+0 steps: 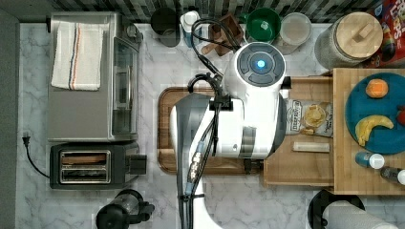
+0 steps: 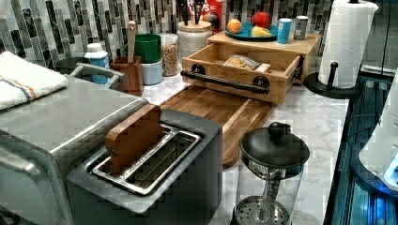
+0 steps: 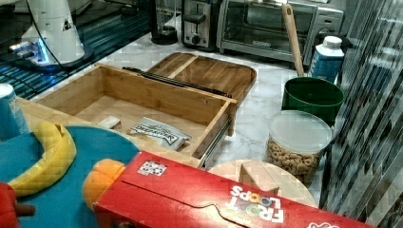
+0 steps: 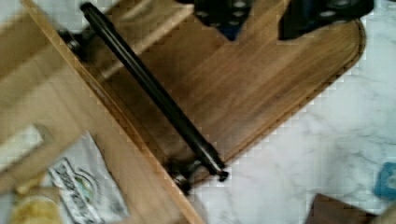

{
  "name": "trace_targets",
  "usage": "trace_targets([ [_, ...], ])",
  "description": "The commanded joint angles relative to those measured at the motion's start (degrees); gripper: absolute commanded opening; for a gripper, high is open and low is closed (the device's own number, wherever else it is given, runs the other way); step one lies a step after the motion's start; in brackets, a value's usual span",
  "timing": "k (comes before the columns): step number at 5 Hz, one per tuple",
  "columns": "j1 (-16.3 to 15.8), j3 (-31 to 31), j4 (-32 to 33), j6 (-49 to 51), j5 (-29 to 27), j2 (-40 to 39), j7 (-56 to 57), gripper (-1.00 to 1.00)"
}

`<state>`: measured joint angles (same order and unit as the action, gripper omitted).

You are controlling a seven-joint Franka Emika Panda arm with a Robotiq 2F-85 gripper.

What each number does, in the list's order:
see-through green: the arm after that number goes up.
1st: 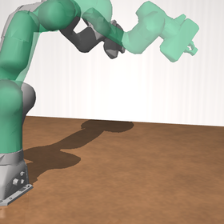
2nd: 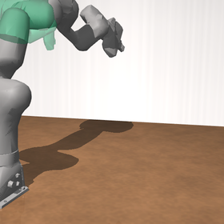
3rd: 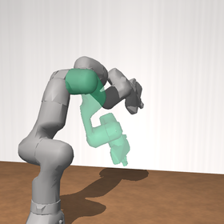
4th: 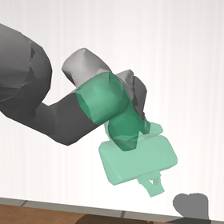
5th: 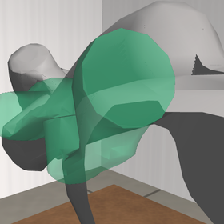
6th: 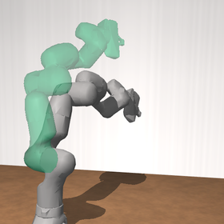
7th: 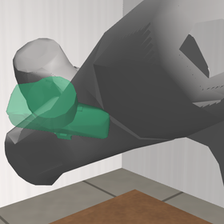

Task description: Close the drawer.

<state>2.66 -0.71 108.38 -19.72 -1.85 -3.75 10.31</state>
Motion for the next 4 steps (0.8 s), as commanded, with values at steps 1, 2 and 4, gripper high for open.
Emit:
trace_targets([
  [1,-4.30,6.41,9.64,-5.29,-4.84,3.64,13.83,1.00],
  [2,-4.11,8.23,13.92,-8.57,-4.48,4.16,17.94,1.00],
  [4,-2.29,7.92,21.27,-20.22,-1.16,1.55,28.02,-1.00],
])
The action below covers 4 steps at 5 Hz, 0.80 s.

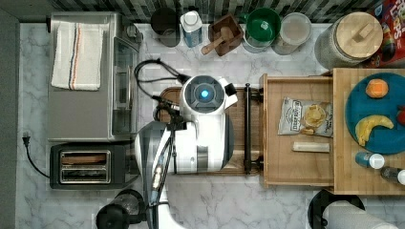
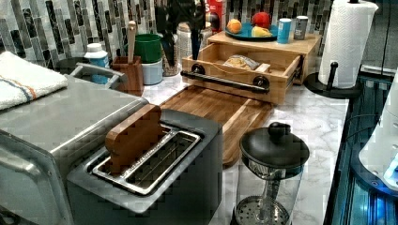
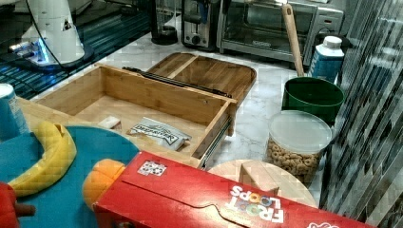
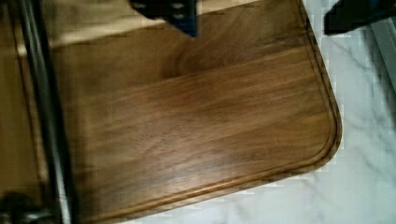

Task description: Close the drawer.

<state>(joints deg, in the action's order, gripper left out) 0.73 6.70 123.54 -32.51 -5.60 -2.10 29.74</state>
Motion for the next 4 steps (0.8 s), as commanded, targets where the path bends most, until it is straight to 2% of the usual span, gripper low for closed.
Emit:
trace_targets([
  [1,0.56,-0.62,6.08,-9.49,3.92,-1.65,12.40,-1.00],
  [2,1.70,-1.46,4.86,-8.94,5.04,-3.23,14.79,-1.00],
  [4,3.50,-3.25,5.21,-14.46,6.63,-6.15,19.50,-1.00],
])
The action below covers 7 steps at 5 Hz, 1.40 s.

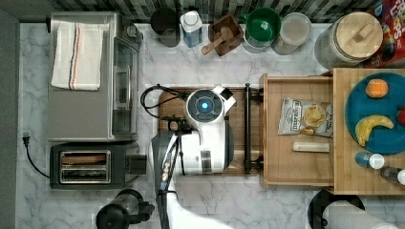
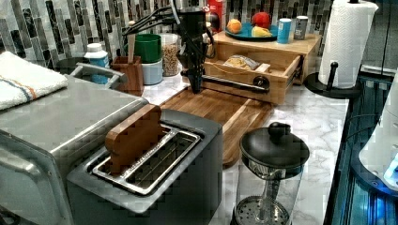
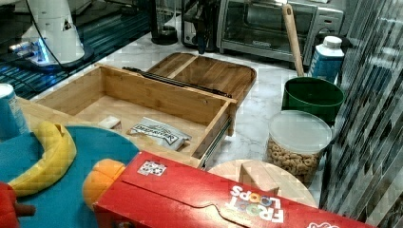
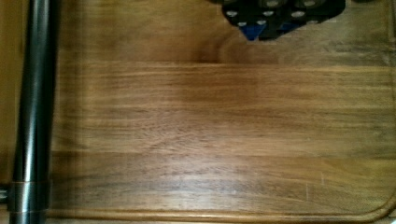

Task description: Close the drawer.

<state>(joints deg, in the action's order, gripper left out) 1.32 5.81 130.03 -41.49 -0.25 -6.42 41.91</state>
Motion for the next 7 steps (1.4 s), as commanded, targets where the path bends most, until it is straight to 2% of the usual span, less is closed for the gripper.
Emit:
trace_targets([
  [1,4.52,-2.93,-0.20,-9.52,1.43,-3.43,10.25,-1.00],
  [2,5.84,-3.95,-0.63,-10.39,-0.83,-5.17,14.95,-1.00],
  [3,6.81,-5.15,-0.63,-8.67,0.71,-4.37,16.14,-1.00],
  [5,11.71,-6.23,-2.04,-5.33,4.15,-1.98,19.89,-1.00],
  [6,14.67,-6.82,-5.22,-3.01,4.96,-2.76,24.10,-1.00],
  [7,17.39,-8.08,-8.18,-5.01,4.26,-6.79,29.38,-1.00],
])
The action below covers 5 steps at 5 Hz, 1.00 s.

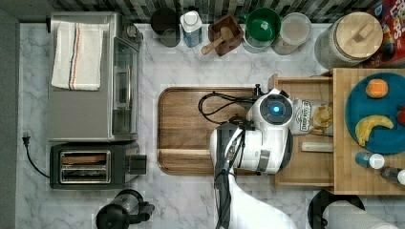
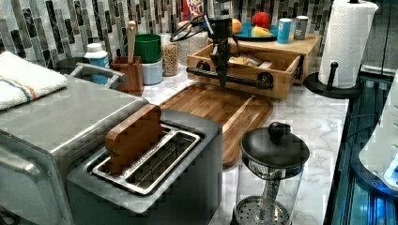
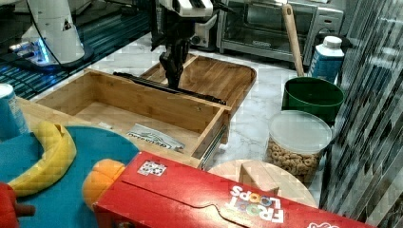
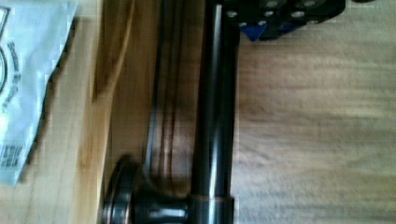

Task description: Close the drawer.

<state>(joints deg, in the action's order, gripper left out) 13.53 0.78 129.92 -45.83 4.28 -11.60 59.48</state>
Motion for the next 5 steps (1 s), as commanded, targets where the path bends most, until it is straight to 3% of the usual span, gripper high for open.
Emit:
trace_targets([
  [1,6.64,-4.36,-7.54,-5.54,-1.89,-4.09,15.27,-1.00],
  [3,9.22,-7.24,-9.98,-2.03,0.25,-2.82,14.83,-1.00],
  [4,11.39,-8.85,-12.30,-3.81,-1.81,-4.69,20.11,-1.00],
  [5,15.51,-7.98,-18.21,-3.95,-4.32,-9.74,26.45,-1.00],
])
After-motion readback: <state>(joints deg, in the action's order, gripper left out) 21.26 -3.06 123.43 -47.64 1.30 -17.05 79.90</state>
